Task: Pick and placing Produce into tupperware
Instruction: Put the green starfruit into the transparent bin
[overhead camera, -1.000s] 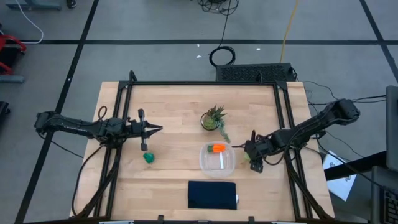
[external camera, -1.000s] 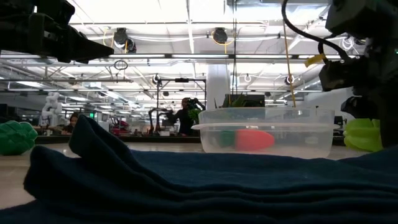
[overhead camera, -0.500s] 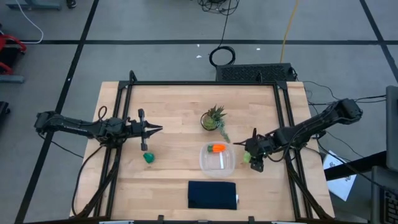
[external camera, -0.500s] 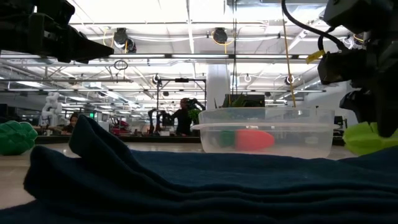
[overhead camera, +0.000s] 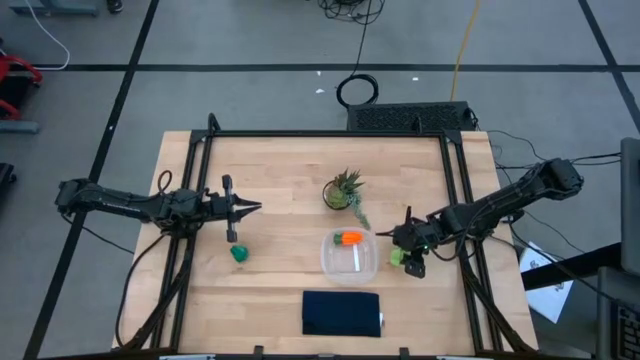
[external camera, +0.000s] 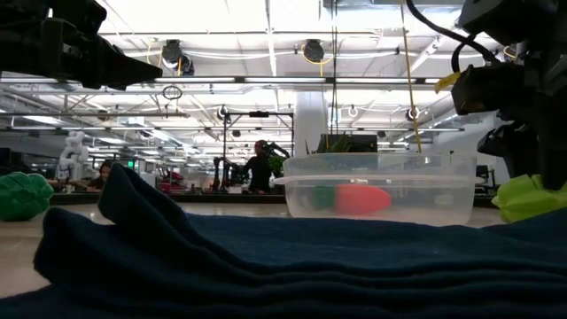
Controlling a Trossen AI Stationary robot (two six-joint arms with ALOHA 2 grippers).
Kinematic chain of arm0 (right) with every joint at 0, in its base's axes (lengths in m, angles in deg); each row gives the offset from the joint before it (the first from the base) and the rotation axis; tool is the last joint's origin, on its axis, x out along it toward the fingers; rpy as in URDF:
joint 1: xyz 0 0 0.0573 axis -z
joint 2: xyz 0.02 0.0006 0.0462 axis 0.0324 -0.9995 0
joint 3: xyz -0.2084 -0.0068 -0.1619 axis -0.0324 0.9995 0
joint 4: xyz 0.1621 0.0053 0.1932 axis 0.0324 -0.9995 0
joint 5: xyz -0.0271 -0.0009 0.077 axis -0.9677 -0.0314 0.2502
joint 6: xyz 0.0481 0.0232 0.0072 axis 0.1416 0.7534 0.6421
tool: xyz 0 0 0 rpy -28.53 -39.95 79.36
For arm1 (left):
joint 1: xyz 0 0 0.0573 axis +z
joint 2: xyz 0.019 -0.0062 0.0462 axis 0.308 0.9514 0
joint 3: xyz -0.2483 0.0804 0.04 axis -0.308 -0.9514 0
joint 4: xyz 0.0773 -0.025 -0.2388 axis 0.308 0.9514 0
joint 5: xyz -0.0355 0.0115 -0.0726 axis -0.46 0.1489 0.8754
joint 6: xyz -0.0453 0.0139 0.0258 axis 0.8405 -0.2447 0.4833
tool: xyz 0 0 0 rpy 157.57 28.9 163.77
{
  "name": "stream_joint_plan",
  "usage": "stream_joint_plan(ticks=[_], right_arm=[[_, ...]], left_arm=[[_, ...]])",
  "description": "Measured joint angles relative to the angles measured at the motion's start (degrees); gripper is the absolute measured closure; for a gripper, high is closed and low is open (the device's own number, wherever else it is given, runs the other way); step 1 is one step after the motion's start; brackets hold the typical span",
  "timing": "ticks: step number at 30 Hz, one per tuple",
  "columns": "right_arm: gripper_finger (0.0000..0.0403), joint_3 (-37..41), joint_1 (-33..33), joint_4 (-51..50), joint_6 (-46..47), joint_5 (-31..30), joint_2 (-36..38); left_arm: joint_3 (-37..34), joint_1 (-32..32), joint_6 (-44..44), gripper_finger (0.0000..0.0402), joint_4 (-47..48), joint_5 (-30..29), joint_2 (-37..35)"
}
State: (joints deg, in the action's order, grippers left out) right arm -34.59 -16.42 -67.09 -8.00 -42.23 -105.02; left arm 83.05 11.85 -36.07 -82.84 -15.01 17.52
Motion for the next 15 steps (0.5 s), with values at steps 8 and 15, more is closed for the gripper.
stream_joint_plan(ticks=[8,15], right_arm=[[0.0136,0.0,-0.2,0.2,-1.1,-0.1,-1.4],[0.0095,0.0,-1.9,0.2,-3.6,-0.1,-5.1]], left_arm=[[0.0,0.0,0.0,0.0371,0.2,0.0,0.0],[0.0,0.0,0.0,0.0371,0.2,0.0,0.0]])
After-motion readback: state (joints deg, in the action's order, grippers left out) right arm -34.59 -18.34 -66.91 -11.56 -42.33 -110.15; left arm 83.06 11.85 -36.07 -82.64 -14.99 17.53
